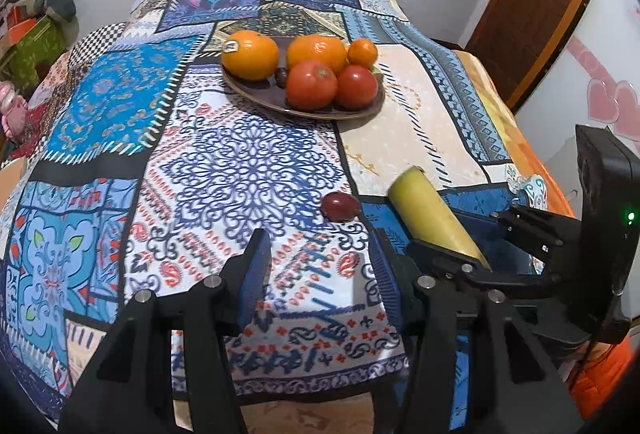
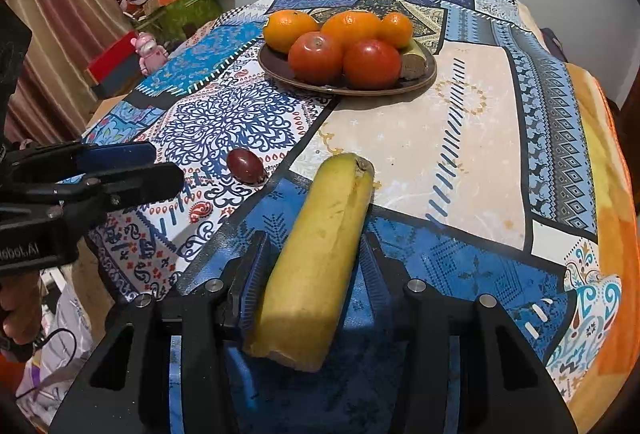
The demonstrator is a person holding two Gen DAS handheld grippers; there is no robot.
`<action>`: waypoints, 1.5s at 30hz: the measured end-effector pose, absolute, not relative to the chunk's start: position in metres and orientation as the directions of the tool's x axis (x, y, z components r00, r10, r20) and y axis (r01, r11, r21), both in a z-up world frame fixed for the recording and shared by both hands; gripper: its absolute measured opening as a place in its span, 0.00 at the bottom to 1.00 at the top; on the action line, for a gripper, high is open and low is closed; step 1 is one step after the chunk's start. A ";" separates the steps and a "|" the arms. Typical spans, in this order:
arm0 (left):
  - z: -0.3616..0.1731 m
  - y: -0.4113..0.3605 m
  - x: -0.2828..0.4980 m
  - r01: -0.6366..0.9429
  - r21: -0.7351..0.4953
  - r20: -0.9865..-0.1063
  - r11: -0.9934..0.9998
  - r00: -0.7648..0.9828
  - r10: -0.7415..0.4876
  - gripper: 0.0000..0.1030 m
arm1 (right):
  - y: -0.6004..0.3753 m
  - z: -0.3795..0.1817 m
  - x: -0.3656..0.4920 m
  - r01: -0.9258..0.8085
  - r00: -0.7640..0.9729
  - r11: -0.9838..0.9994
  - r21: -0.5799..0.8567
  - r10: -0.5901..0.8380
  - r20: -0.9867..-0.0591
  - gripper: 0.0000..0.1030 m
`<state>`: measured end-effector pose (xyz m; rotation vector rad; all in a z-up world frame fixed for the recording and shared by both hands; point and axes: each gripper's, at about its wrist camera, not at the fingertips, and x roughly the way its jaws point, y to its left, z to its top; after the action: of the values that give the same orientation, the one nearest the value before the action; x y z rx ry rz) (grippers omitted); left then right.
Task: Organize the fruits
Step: 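Grasp a second dark date with the left tool while the right tool grasps a corn cob, then lower the date and corn cob onto the purple plate and open both tools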
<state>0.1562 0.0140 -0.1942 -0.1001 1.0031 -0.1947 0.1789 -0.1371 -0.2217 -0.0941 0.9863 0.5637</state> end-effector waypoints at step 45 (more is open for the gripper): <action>-0.183 0.027 0.217 0.071 -0.117 -0.793 0.991 0.594 -0.136 0.24 | -0.155 -0.185 0.218 -0.488 0.536 0.855 0.173 0.451 -0.714 0.31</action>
<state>0.2174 0.0266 -0.1830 -0.0762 0.9273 -0.1203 0.2182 -0.1549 -0.1851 -0.0489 0.8355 0.5591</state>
